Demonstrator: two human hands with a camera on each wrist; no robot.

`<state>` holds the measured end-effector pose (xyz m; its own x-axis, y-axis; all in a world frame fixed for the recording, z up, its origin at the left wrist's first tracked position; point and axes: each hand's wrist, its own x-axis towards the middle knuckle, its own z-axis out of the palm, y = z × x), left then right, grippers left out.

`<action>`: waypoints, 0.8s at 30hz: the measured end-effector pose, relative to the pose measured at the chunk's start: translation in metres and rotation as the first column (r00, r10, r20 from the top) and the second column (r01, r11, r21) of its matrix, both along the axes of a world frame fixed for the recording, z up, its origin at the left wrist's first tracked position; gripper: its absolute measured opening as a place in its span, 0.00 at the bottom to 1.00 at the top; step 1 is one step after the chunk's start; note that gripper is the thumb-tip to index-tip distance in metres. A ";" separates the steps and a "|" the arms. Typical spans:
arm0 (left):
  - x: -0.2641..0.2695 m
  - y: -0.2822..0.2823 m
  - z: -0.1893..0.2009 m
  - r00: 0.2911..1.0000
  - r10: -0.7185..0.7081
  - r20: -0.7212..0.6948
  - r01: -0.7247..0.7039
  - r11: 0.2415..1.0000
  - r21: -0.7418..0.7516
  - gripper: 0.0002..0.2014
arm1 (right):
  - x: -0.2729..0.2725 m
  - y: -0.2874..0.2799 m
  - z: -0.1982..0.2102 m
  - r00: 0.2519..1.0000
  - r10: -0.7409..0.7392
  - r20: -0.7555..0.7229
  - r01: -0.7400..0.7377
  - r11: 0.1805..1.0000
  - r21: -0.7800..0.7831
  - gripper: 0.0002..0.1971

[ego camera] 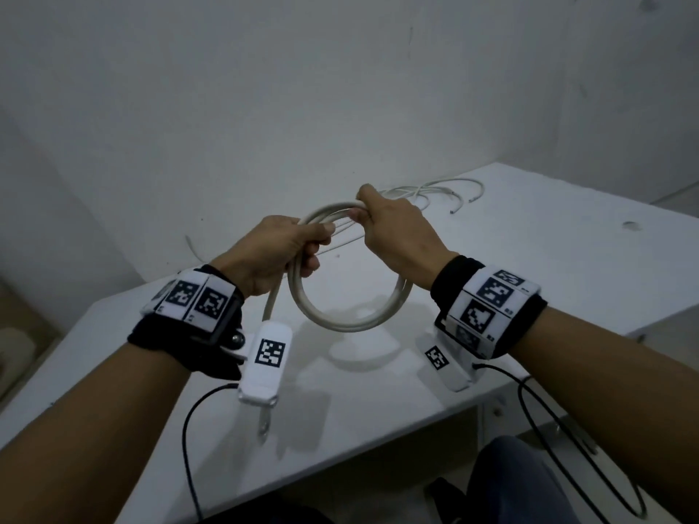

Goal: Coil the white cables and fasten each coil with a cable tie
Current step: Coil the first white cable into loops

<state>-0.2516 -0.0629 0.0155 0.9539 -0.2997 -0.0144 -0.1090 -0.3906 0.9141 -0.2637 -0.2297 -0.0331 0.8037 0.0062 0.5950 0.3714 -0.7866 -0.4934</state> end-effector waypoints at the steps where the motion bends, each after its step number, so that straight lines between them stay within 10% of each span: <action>1: 0.002 0.000 0.002 1.000 -0.006 -0.020 0.006 1.000 -0.013 0.11 | 0.002 0.001 0.001 1.000 -0.003 0.005 0.003 1.000 0.003 0.09; 5: 0.001 -0.001 0.004 0.994 0.026 -0.108 -0.036 0.995 -0.096 0.22 | 0.006 0.003 0.006 1.000 0.003 0.000 -0.003 1.000 0.013 0.12; 12: 0.001 -0.007 -0.005 0.937 0.306 0.167 -0.288 0.950 -0.124 0.22 | 0.017 0.008 0.024 0.989 0.069 -0.130 -0.065 0.997 0.035 0.17; 15: 0.007 -0.004 -0.001 0.893 0.416 0.174 -0.382 0.903 -0.197 0.22 | 0.001 0.012 0.024 0.993 -0.110 0.038 0.110 0.994 0.012 0.25; 18: 0.018 0.006 0.005 0.844 0.526 0.107 -0.478 0.827 -0.296 0.22 | -0.033 0.024 0.018 0.981 -0.005 0.194 -0.034 0.979 0.201 0.08; 20: 0.023 0.012 0.005 0.817 0.573 0.061 -0.516 0.775 -0.363 0.23 | -0.053 0.032 0.006 0.979 0.194 -0.062 -0.176 0.959 0.222 0.02; 24: 0.029 0.021 0.006 0.803 0.595 -0.042 -0.535 0.688 -0.489 0.24 | -0.070 0.040 -0.029 0.708 0.430 -0.560 -0.292 0.901 0.322 0.07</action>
